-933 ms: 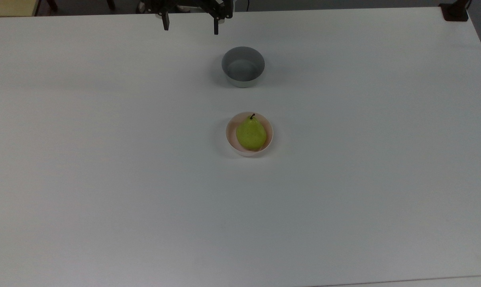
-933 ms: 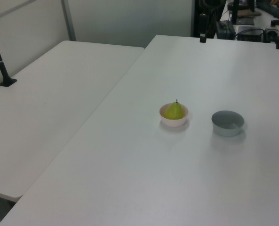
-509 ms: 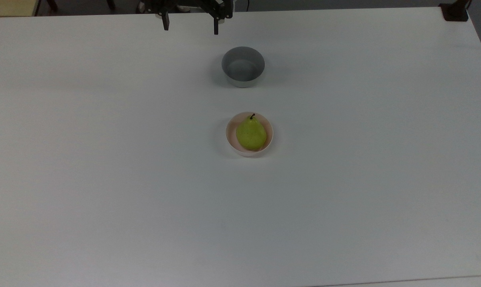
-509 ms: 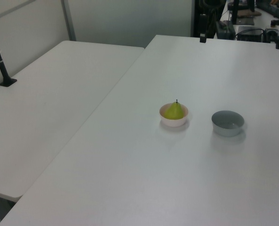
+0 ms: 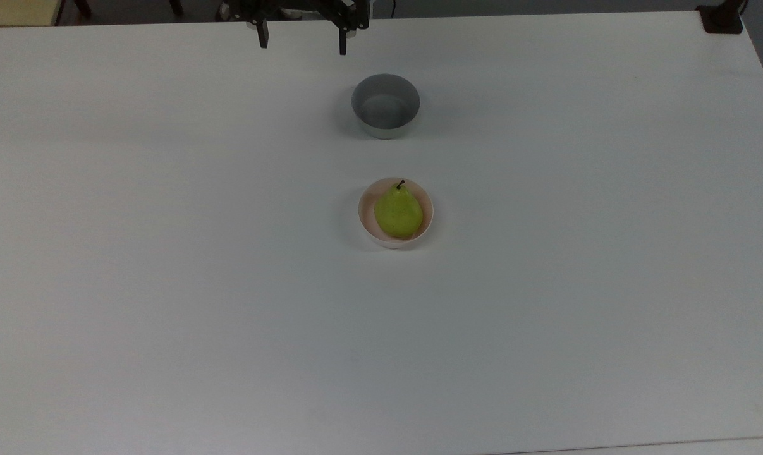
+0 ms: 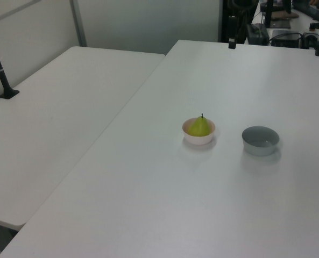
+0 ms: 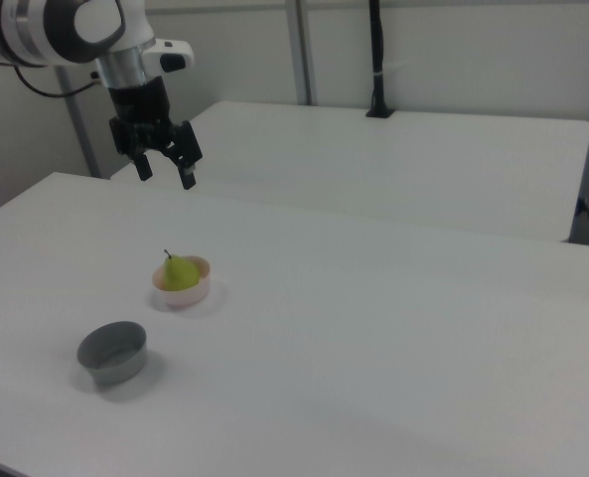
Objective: Pick up a pear from the bowl
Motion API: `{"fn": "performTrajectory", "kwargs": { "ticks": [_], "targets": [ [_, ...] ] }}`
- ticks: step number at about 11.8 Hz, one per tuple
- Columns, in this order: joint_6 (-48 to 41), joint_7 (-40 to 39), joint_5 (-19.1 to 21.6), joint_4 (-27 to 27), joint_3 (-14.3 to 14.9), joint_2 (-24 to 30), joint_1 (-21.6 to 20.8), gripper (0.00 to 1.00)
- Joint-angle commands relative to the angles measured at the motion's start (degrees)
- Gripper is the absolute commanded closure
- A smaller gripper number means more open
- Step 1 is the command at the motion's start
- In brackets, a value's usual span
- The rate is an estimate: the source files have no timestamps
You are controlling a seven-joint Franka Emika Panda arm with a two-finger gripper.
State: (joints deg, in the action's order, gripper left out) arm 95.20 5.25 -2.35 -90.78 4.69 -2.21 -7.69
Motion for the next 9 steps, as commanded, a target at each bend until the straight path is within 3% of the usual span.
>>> {"fn": "performTrajectory", "kwargs": {
  "ticks": [1, 9],
  "targets": [
    [-1.6, -0.59, 0.94, -1.06, -0.03, 1.33, -0.04, 0.0],
    [-1.33, -0.59, 0.94, -0.97, -0.21, 0.89, -0.48, 0.0]
  ]
}}
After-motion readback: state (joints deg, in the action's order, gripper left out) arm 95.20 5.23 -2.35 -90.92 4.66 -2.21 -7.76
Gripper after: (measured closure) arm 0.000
